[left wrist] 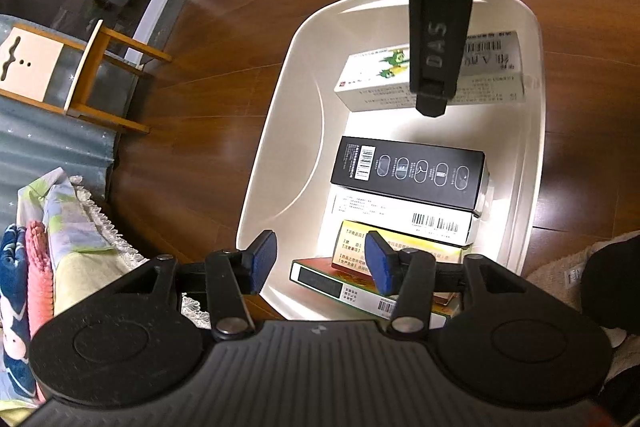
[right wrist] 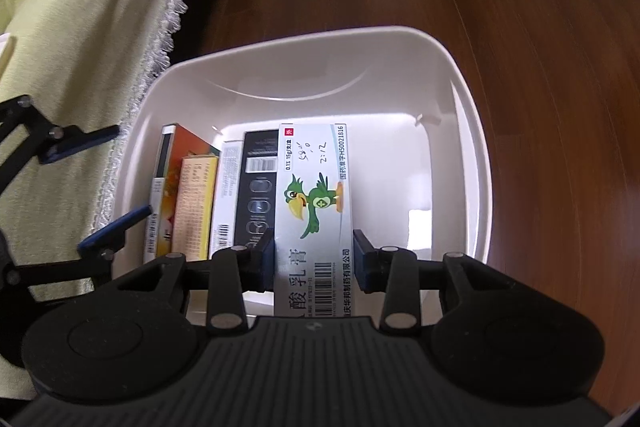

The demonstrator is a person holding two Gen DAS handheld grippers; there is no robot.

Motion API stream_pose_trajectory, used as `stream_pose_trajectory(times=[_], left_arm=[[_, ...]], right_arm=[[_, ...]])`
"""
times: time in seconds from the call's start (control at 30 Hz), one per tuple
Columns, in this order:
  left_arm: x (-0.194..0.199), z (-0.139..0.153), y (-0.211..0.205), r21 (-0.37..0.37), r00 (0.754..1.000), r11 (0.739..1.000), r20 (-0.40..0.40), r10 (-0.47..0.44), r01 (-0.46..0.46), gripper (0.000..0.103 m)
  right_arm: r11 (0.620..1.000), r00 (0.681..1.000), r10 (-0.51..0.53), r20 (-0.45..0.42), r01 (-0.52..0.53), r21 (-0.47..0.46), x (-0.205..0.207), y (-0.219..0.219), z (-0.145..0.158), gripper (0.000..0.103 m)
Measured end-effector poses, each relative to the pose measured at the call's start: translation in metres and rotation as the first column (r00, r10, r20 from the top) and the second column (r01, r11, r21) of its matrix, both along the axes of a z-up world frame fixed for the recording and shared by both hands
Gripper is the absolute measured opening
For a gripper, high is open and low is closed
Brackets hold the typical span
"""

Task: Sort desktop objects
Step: 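Lower the box into the bin beside the black box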

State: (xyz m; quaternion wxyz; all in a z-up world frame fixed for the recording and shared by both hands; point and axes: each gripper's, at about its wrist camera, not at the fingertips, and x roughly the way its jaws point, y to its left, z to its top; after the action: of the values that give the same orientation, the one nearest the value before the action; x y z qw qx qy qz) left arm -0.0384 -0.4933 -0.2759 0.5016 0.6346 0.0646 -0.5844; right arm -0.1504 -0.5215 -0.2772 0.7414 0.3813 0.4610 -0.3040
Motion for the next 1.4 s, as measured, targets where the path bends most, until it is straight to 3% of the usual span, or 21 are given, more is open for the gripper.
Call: stream_pose_trajectory(times=[0.47,1.17,1.4], left_arm=[[0.006,-0.007,-0.001,0.013,0.999,1.000,0.042,0.014,-0.014,0.055],[0.007,-0.033,-0.006,0.138,0.987,0.990,0.155,-0.035,0.014,0.056],[0.010,-0.030,-0.006,0.136,0.992,0.991,0.126,-0.017,0.000,0.059]], right_arm=[[0.999,0.998,-0.047,-0.051,0.048,0.021,0.008,-0.012,-0.041,0.034],[0.997,0.995,-0.057,-0.081,0.062,0.054,0.010,-0.018,-0.068,0.034],[0.996,0.994,-0.063,-0.084,0.068,0.057,0.009,-0.018,-0.073,0.034]])
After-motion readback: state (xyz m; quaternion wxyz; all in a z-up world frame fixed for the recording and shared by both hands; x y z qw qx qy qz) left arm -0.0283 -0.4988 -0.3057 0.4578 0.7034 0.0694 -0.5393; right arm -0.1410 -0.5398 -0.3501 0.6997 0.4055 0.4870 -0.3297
